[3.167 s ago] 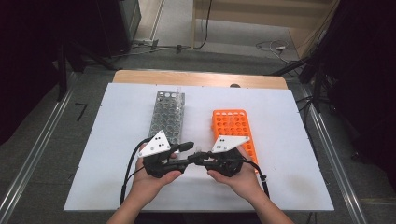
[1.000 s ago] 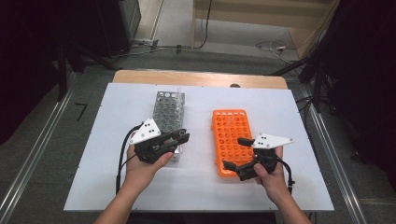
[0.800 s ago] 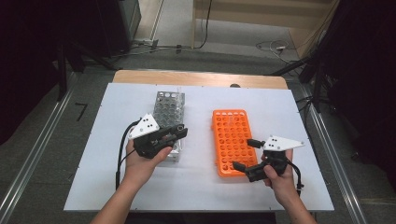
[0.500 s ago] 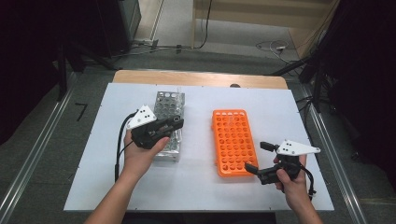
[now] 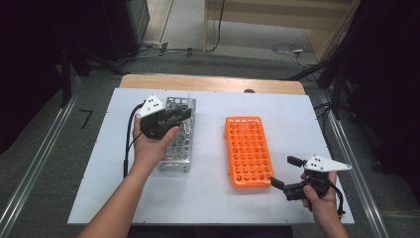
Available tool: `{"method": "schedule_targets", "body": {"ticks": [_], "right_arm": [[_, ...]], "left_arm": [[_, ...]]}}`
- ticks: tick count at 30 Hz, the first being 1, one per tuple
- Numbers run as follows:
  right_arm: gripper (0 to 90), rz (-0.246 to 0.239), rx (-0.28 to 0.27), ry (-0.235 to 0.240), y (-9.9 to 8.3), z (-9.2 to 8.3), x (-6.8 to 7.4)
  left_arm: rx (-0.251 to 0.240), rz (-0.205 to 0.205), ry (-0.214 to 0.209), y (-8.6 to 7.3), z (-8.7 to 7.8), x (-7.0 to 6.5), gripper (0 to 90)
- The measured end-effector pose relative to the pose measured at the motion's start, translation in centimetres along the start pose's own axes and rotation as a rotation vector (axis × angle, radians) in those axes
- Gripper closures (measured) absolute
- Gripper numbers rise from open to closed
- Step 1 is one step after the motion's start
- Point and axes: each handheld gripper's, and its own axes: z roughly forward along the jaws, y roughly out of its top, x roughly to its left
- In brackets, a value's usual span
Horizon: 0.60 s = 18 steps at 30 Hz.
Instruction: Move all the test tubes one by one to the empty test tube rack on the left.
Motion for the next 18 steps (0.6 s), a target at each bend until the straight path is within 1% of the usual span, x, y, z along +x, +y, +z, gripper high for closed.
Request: {"method": "schedule_targets", "body": {"ticks": [3,6,10,16,18], "right_arm": [[0.0,-0.001,0.002,-0.001,0.0,0.0,0.0],[0.0,0.002,0.002,-0.002,0.0,0.0,-0.1],[0.0,0.0,0.0,0.0,-0.1,0.0,-0.2],[0.0,0.007,-0.002,0.003,-0.2,0.0,-0.4],[0.0,0.007,-0.003,0.003,-0.2,0.0,-0.4]], "left_arm": [[0.002,-0.007,0.021,0.2,0.9,0.5,75.2],[0.006,-0.008,0.053,0.3,1.8,1.0,75.2],[-0.008,-0.038,0.086,0.2,2.7,1.5,75.2],[0.005,-0.058,0.116,-0.5,4.0,2.2,75.2],[-0.002,-0.068,0.125,-0.6,4.2,2.4,75.2]]}}
